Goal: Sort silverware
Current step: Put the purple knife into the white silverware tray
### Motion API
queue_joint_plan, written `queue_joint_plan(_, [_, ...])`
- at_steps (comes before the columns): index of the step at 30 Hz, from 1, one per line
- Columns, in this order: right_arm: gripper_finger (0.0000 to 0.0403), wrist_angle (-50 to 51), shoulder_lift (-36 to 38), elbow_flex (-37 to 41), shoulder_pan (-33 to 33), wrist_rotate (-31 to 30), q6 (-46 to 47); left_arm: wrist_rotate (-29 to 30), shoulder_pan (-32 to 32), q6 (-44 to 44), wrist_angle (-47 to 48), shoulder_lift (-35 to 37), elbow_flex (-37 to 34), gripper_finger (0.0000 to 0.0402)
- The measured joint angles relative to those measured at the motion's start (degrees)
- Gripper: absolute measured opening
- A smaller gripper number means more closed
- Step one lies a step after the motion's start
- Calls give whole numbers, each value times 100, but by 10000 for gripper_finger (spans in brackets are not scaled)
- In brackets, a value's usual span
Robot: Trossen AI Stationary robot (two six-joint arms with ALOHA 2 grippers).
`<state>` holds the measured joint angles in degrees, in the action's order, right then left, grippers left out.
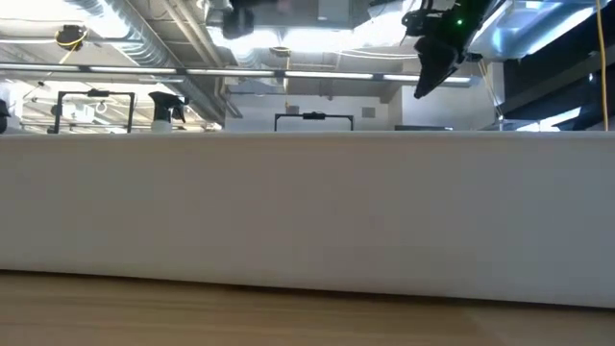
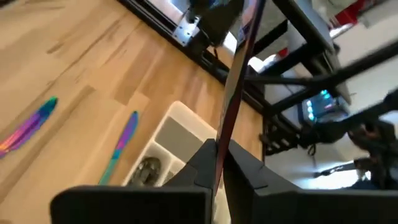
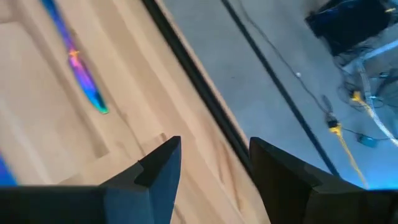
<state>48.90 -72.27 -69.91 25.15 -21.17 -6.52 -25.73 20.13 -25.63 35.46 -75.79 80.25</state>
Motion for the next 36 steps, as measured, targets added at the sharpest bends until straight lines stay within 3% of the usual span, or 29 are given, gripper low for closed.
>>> queue_joint_plan(8, [174,-67,0,14,0,1336,-761,499,-1592,-1152,161,747,79,0])
queue_joint_plan(11, [174,-8,0,103,0,1370,-872,538,-2544,-1190,125,793,238,0])
queue_joint_plan(15, [174,9,0,312,0,1398,-892,1071,-3694,-1093,231,666,263,0])
queue_joint_plan(19, [174,2,0,572,0,1755,-868,1486,-4461,-659,973,198,261,0])
queue_joint_plan(22, [174,-140,0,833,0,1849,-842,1468,-4501,-29,2051,-204,260,0])
queue_joint_plan(26, [174,-280,0,1136,0,1936,-767,1203,-4099,1142,3183,-886,249,0])
queue_joint_plan(31, [174,-486,0,1540,0,1934,-767,1147,-3613,2303,3138,-1569,256,0])
queue_joint_plan(36, [174,-574,0,1943,0,1934,-621,1231,-3576,3491,3259,-2168,256,0])
